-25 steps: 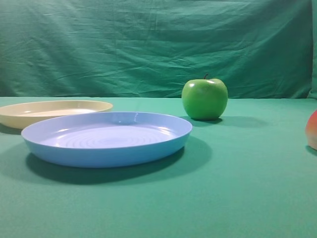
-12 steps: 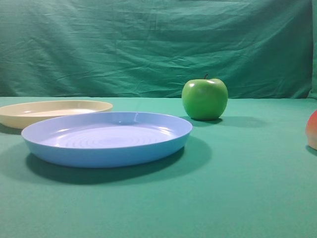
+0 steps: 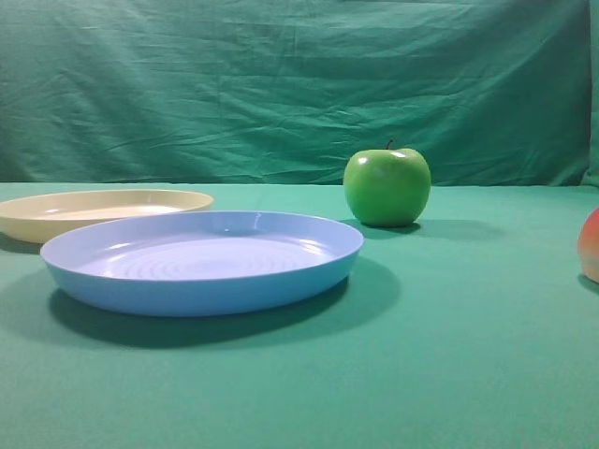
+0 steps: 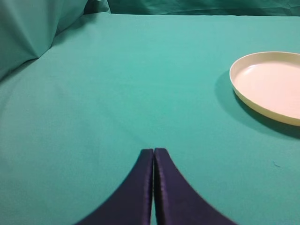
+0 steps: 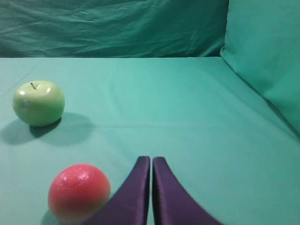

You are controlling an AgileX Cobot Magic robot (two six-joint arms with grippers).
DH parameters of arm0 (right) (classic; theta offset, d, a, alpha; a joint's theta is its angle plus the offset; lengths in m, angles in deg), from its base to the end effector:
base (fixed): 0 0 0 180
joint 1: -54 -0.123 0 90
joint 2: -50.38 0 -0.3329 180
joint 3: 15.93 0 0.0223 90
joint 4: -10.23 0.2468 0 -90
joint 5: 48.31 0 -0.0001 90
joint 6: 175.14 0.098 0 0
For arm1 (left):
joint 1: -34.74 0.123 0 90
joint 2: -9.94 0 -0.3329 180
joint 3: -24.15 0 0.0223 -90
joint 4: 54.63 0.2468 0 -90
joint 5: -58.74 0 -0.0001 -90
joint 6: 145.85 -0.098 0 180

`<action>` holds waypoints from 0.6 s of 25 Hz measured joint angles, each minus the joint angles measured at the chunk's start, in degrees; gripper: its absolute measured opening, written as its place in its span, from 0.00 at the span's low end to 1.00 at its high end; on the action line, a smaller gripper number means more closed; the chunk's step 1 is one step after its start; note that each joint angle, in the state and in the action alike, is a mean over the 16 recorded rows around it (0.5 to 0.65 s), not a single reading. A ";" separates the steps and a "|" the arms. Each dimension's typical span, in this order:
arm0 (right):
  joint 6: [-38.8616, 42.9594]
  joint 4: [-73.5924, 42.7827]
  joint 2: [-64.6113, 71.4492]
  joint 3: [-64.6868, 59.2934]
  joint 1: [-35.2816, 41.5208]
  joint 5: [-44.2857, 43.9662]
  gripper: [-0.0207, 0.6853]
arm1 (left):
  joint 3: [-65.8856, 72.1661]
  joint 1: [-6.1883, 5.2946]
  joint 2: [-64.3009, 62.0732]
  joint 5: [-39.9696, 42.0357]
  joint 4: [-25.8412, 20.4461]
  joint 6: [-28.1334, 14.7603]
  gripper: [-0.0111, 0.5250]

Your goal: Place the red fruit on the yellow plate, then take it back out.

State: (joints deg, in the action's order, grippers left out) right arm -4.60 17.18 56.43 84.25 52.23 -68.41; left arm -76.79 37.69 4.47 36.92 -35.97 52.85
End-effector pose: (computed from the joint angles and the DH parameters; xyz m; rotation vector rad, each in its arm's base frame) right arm 0.0075 0.0043 0.1713 -0.1047 1.8440 0.0243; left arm 0.0054 0.0120 0.1747 -0.1515 1.8316 0.1298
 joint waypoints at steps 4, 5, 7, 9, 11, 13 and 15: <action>0.00 0.00 0.00 0.00 0.00 -1.24 0.03 | 0.00 0.00 0.00 0.00 0.00 0.00 0.02; 0.00 0.00 0.00 0.00 0.00 -1.41 0.03 | 0.00 0.00 0.00 0.00 0.00 0.00 0.02; 0.00 0.00 0.00 0.00 0.00 -1.53 0.03 | 0.00 0.00 0.00 0.00 0.00 0.00 0.02; 0.00 0.00 0.00 0.00 0.00 -1.56 0.03 | 0.00 0.00 0.00 0.00 0.00 0.00 0.02; 0.00 0.00 0.00 0.00 0.00 -1.58 0.03 | 0.00 0.00 0.00 0.00 0.00 0.00 0.02; 0.00 0.00 0.00 0.00 0.00 -1.58 0.03 | 0.00 0.00 0.00 0.00 0.00 0.00 0.02; 0.00 0.00 0.00 0.00 0.00 -1.60 0.03 | 0.00 0.00 0.00 0.00 0.00 0.00 0.02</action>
State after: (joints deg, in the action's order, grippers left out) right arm -4.60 17.18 56.43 84.25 52.23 -70.01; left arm -76.79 37.69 4.47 36.92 -35.97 52.85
